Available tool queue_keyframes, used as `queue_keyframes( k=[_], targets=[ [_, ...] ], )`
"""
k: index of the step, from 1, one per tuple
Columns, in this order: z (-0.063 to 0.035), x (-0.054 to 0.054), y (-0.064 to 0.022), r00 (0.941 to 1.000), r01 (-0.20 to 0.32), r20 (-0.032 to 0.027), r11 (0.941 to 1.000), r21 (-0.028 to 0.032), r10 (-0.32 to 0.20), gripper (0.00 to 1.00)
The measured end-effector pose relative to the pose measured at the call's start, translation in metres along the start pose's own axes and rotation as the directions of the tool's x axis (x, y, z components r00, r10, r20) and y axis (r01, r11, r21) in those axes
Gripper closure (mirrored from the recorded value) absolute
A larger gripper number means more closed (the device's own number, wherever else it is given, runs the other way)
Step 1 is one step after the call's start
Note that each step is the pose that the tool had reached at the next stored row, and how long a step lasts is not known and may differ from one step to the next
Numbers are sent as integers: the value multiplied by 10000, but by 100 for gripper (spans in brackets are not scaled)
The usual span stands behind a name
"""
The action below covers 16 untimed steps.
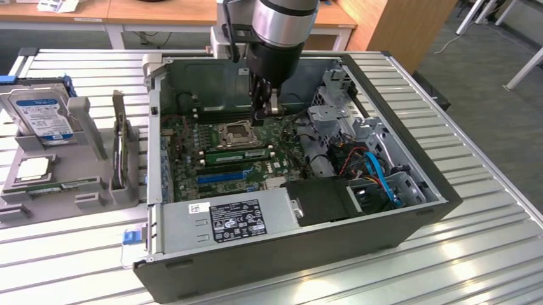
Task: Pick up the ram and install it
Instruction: 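Press down the ram until it locks into place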
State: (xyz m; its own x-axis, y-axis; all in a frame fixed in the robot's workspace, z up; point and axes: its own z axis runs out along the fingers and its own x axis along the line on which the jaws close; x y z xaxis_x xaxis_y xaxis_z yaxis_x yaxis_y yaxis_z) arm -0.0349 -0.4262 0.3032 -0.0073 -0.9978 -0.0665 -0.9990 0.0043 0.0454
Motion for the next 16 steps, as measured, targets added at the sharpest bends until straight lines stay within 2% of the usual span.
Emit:
queue_keyframes(
  k=[6,12,16],
  targets=[
    [60,4,-3,10000,0,1,10000,3,0,90],
    [68,5,-5,10000,0,-1,10000,2,0,90],
    [66,4,-60,10000,0,0,10000,1,0,90]
  ],
)
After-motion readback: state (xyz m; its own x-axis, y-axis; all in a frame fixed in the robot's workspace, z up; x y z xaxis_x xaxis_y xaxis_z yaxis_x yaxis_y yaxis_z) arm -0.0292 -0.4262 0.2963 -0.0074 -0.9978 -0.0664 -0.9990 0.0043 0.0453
